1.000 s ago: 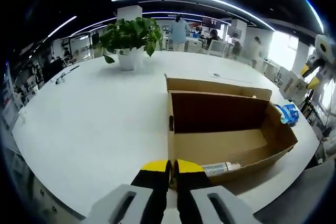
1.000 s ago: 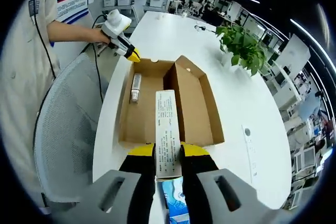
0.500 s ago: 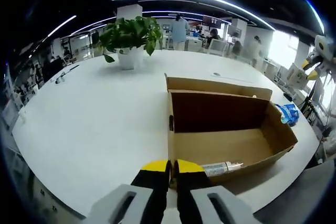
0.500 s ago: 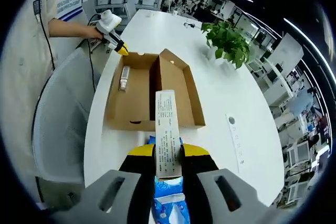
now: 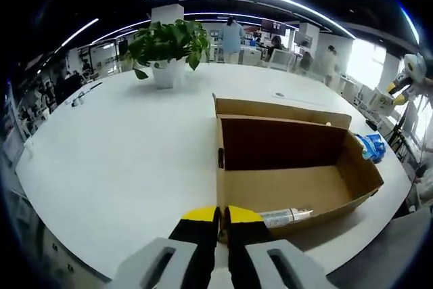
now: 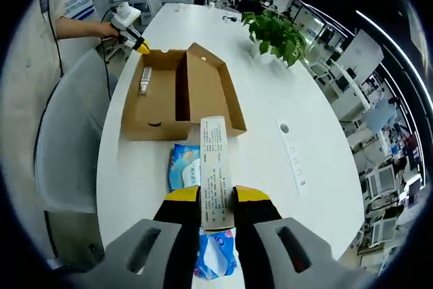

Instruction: Operate the shoe box by opening the lid, removing the specified soft item, and placing it in the target area until the item is outside and the box remains undamaged.

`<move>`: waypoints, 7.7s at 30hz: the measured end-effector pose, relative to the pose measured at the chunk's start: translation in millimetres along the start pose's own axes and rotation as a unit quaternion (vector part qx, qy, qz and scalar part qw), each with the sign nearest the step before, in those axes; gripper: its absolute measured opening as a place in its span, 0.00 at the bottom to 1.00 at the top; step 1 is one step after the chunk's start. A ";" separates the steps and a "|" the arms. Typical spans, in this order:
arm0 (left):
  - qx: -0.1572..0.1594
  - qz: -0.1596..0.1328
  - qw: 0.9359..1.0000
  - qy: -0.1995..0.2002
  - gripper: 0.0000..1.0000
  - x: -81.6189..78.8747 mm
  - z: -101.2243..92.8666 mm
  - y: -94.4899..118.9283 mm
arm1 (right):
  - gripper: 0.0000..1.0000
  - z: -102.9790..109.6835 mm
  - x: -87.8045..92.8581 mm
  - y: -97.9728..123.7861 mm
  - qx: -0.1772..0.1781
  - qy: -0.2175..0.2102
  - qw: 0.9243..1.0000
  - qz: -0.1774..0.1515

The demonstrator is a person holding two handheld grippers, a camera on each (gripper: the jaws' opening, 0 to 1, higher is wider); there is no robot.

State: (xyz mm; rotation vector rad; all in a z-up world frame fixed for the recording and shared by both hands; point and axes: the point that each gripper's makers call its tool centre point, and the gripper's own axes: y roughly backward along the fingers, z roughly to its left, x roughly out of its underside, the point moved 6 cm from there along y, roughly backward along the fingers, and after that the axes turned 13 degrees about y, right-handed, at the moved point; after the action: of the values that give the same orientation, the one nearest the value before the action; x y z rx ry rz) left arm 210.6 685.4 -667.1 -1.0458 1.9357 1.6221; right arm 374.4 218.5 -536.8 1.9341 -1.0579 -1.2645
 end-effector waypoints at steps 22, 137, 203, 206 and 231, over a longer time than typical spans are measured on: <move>-0.004 0.016 1.000 -0.005 0.03 -2.6 -0.3 -2.0 | 0.15 -24.0 74.1 -34.0 -0.015 -0.018 0.999 0.042; 0.276 0.295 0.782 -0.475 0.36 -8.0 -80.3 -60.7 | 0.94 120.2 102.6 24.3 0.187 -0.296 0.937 -0.006; 0.280 0.365 0.710 -0.533 0.20 22.0 -76.4 -85.1 | 0.88 190.0 40.9 16.0 0.207 -0.333 0.918 -0.066; 0.280 0.350 0.720 -0.530 0.20 18.1 -78.9 -80.8 | 0.86 187.4 35.7 12.7 0.202 -0.324 0.921 -0.078; 0.318 0.226 0.771 -0.503 0.20 -14.4 -121.5 -33.2 | 0.59 158.4 -30.9 -33.5 0.119 -0.203 0.957 -0.169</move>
State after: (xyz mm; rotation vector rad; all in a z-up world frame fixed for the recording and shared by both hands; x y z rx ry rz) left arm 263.6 571.7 -649.0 0.5459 1.7031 1.1204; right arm 230.4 253.9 -608.9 2.1570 -1.1513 -1.8585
